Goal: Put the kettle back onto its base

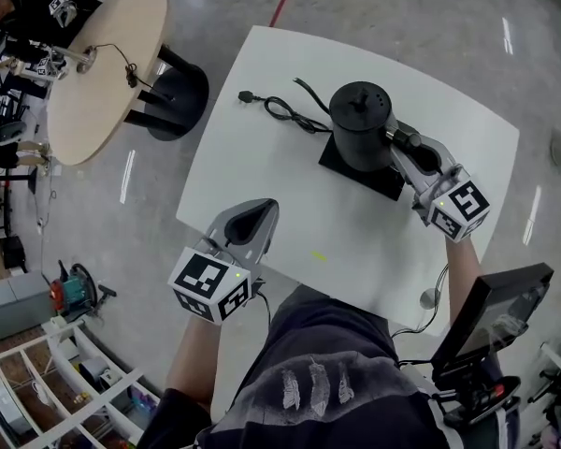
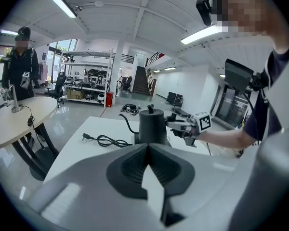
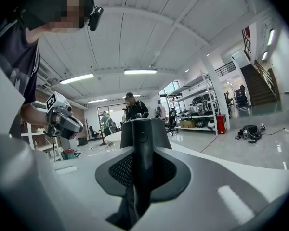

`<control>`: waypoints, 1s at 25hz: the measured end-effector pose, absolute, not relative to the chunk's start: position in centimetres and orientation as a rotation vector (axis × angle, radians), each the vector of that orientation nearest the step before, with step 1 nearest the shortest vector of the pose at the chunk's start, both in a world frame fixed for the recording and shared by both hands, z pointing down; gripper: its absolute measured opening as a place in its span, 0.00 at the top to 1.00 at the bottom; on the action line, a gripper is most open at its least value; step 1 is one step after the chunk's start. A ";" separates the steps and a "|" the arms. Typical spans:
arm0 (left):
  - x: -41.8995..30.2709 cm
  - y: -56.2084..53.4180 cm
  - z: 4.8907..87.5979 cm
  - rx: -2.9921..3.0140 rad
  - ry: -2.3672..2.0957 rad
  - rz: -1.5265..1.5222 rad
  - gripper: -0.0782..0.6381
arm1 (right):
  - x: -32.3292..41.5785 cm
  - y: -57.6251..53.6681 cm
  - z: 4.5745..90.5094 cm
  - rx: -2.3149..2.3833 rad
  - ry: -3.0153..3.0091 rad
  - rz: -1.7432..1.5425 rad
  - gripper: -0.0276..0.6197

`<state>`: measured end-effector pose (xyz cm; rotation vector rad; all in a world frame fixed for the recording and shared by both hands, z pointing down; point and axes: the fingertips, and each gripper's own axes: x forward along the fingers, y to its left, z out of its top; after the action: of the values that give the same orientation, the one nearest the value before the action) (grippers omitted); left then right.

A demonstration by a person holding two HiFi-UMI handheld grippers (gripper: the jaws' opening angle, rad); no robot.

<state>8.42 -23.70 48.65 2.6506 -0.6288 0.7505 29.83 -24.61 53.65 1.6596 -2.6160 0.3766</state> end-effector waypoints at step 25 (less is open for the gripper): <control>10.9 -24.0 49.1 2.645 -0.565 0.753 0.89 | 29.9 -22.8 56.8 1.577 -2.542 0.263 0.86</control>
<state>10.89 -23.99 49.11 2.6448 -0.5651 0.7529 29.87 -22.83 56.83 1.5775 -2.5420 0.2635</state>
